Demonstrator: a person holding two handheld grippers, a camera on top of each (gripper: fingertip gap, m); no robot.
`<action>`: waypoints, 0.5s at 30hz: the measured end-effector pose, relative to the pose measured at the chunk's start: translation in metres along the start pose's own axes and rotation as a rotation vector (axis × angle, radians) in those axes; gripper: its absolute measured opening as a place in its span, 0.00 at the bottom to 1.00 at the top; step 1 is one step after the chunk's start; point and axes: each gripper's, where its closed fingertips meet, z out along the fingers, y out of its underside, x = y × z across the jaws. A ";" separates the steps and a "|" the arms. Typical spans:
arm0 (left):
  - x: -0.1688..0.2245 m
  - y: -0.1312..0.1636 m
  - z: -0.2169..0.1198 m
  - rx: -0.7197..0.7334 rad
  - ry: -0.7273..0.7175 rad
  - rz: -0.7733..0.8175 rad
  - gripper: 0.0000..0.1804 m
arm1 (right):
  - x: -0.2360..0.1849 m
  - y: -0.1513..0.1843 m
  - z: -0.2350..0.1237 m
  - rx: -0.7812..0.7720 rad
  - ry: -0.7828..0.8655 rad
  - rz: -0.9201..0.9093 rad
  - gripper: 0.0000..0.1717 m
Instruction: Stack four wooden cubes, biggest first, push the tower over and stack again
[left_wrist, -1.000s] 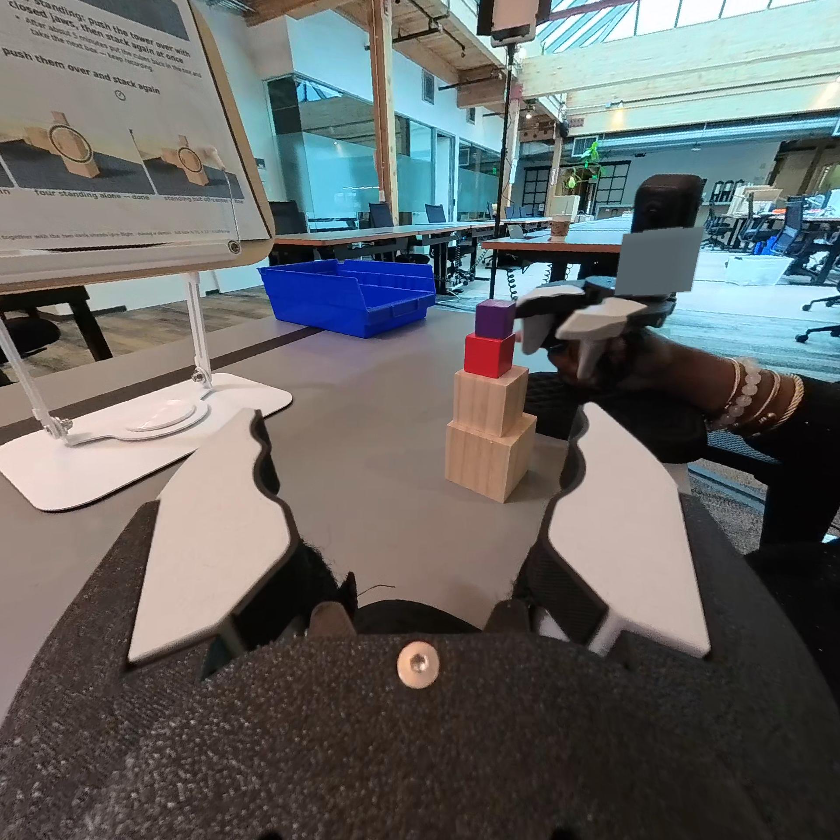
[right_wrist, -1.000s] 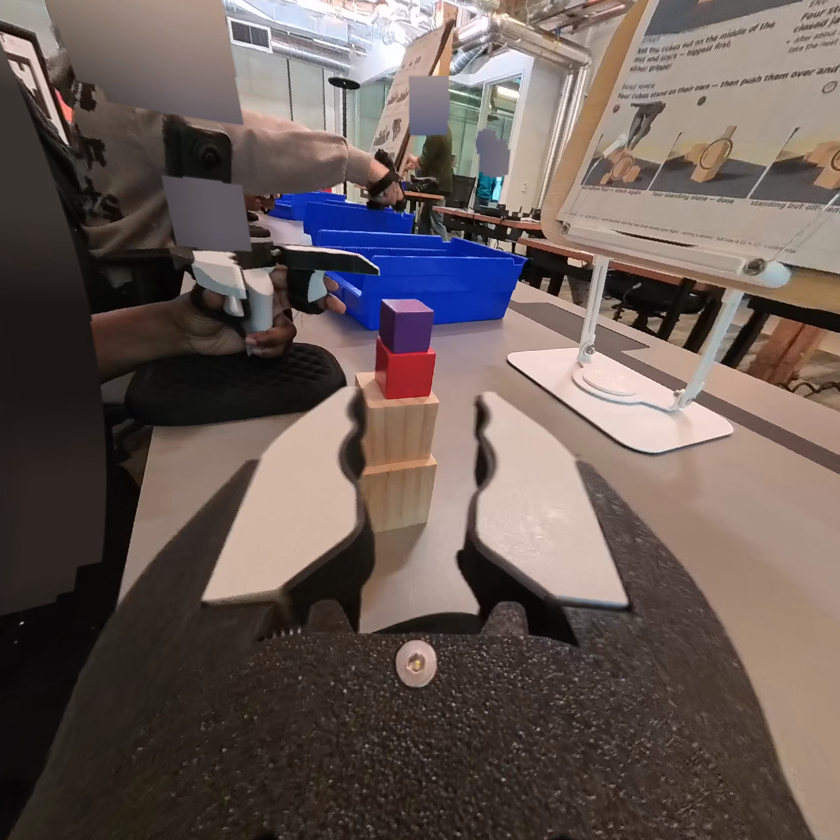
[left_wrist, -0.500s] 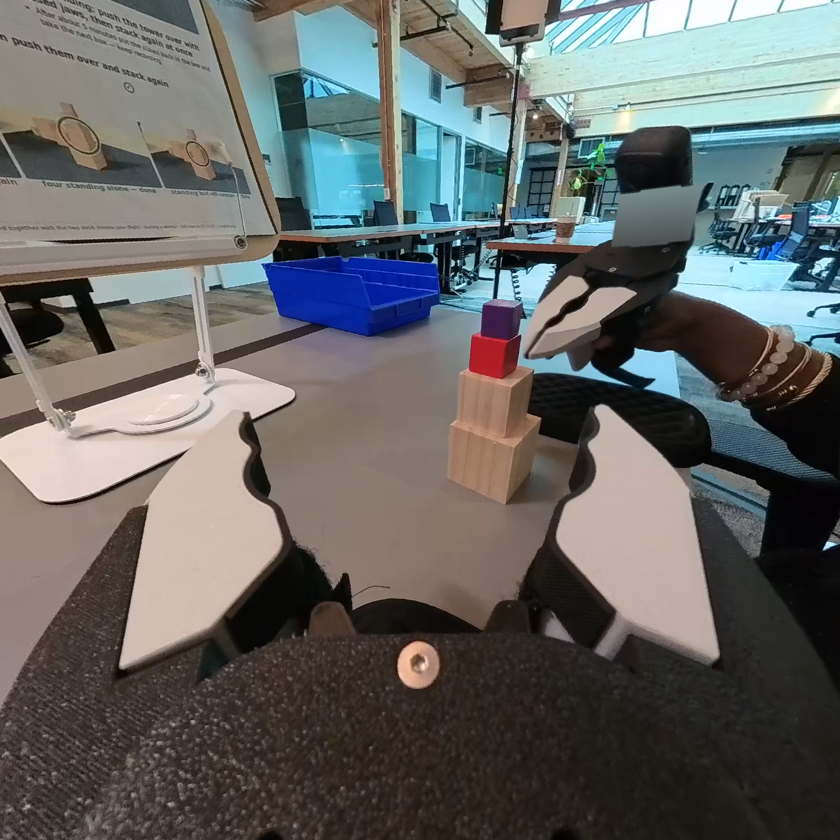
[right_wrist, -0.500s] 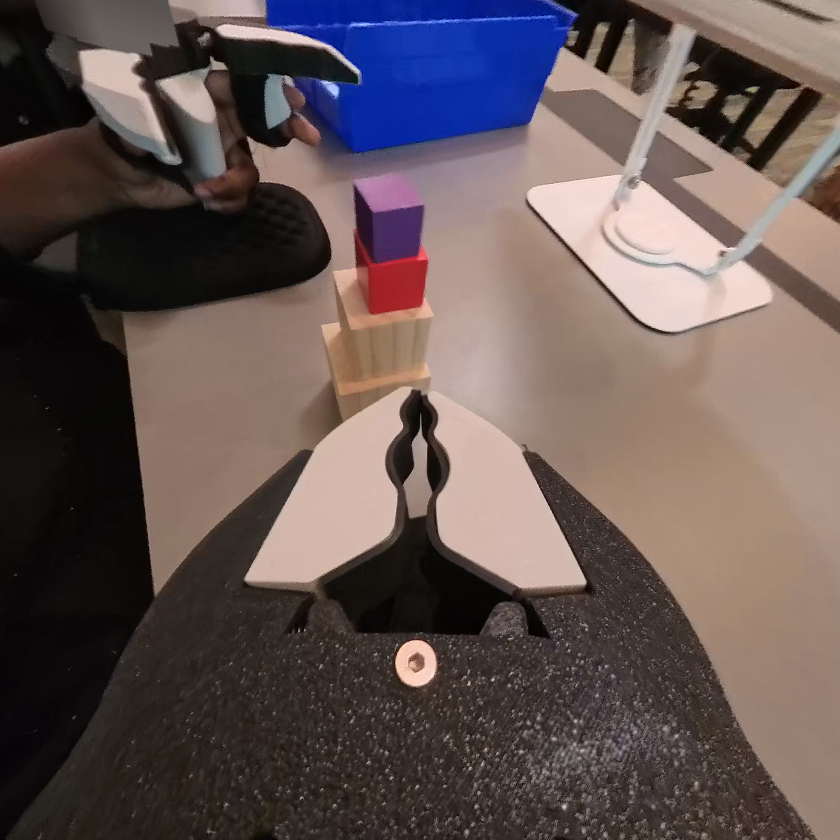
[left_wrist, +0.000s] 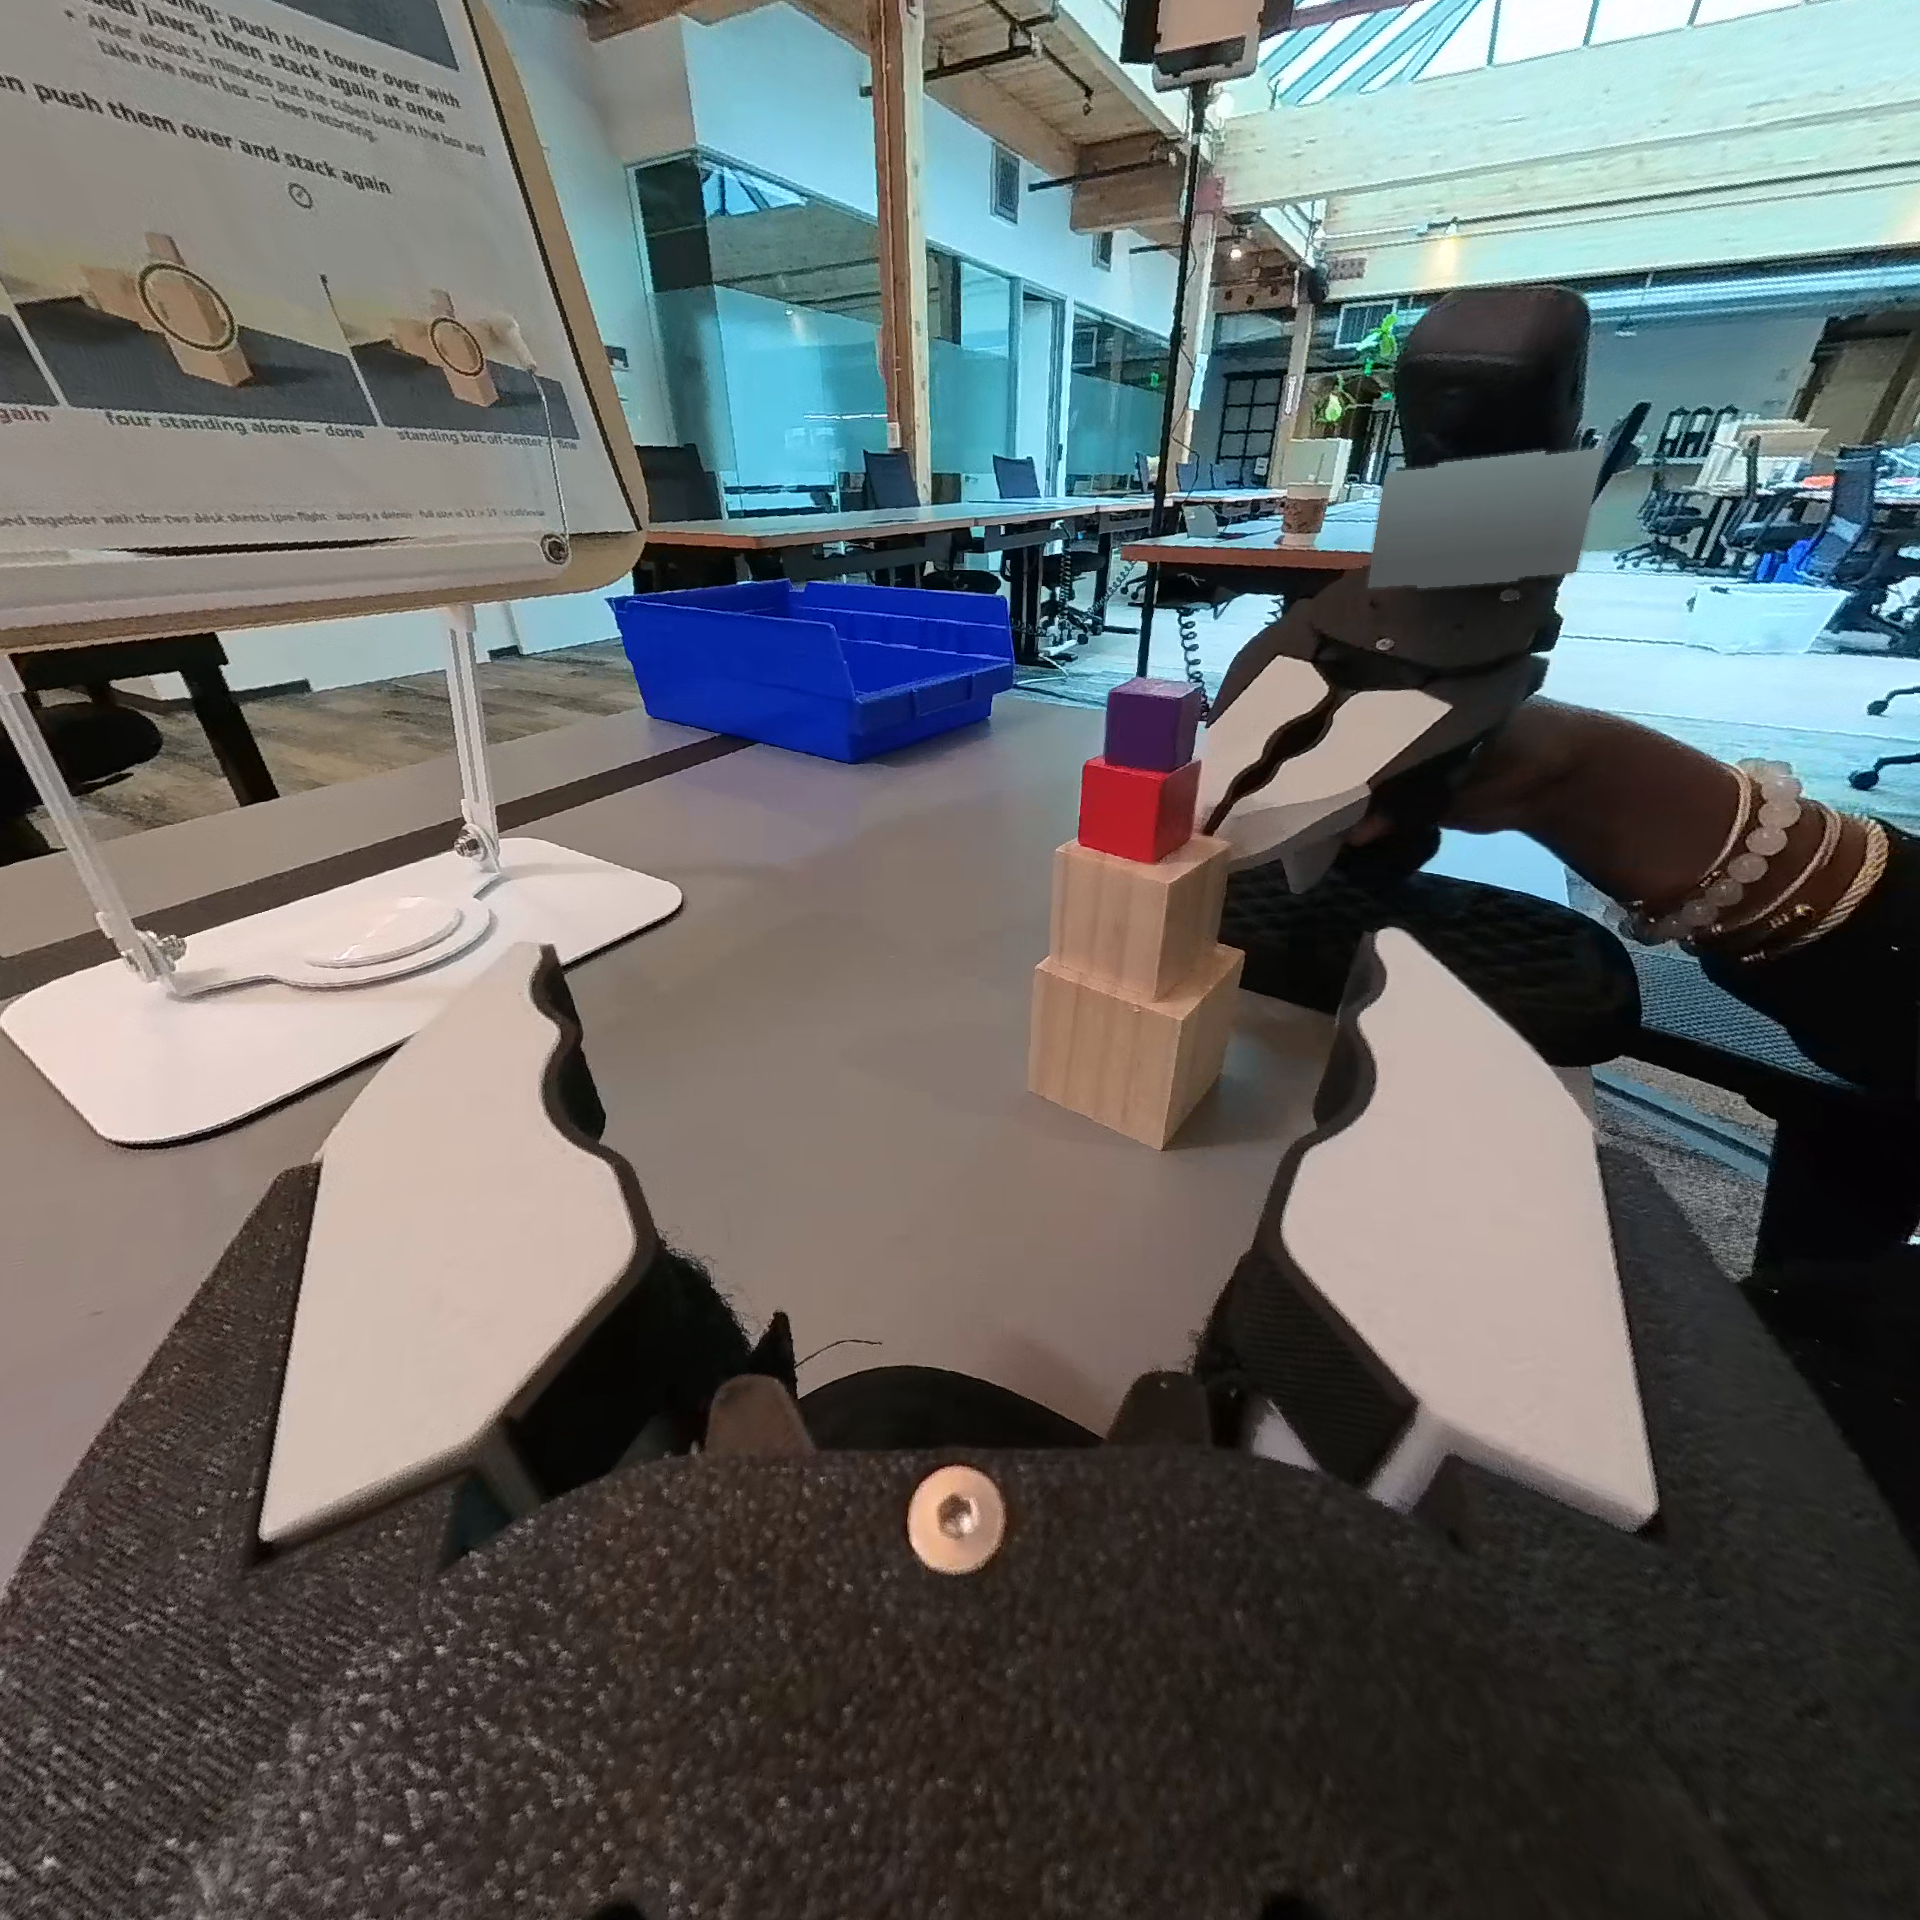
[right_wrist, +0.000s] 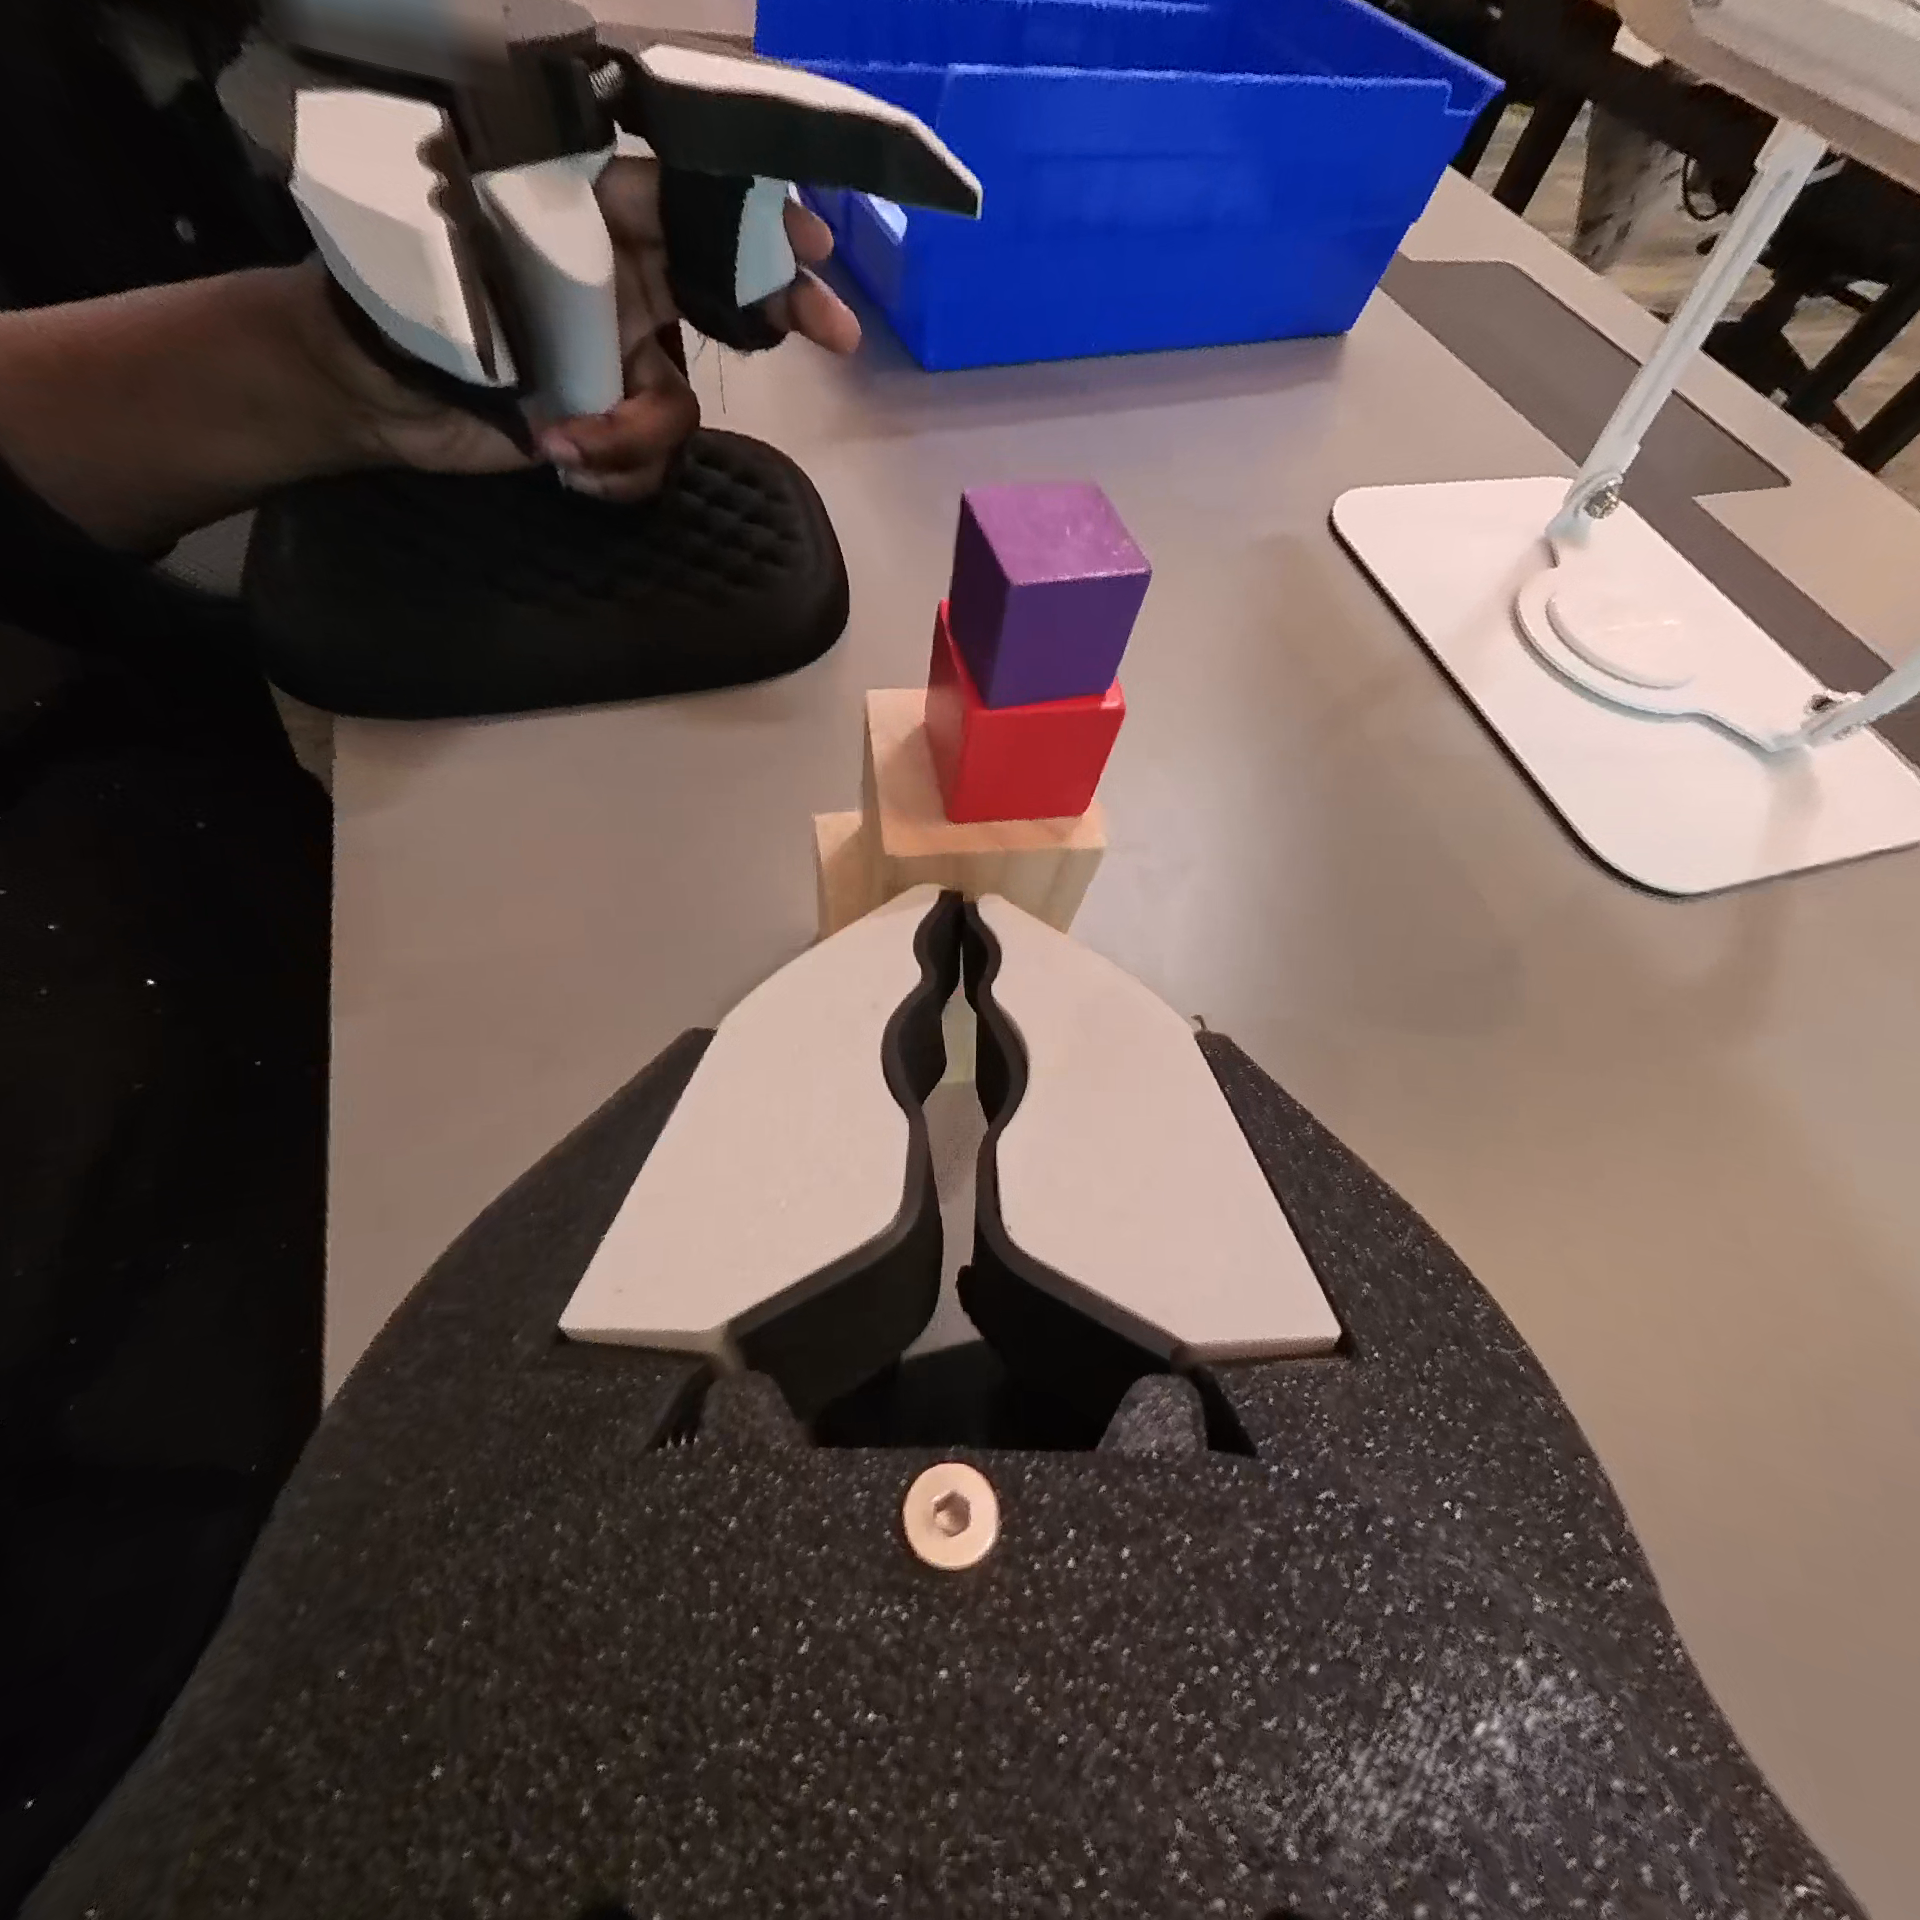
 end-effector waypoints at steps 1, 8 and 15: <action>0.000 0.000 0.000 -0.001 0.000 0.003 0.75 | -0.001 -0.002 0.001 0.007 -0.003 0.002 0.00; 0.001 0.001 0.001 -0.007 0.004 0.007 0.74 | 0.000 -0.007 0.001 0.020 0.009 0.004 0.00; 0.002 0.002 0.001 -0.015 0.014 0.002 0.73 | 0.002 -0.018 0.005 0.041 -0.004 -0.014 0.00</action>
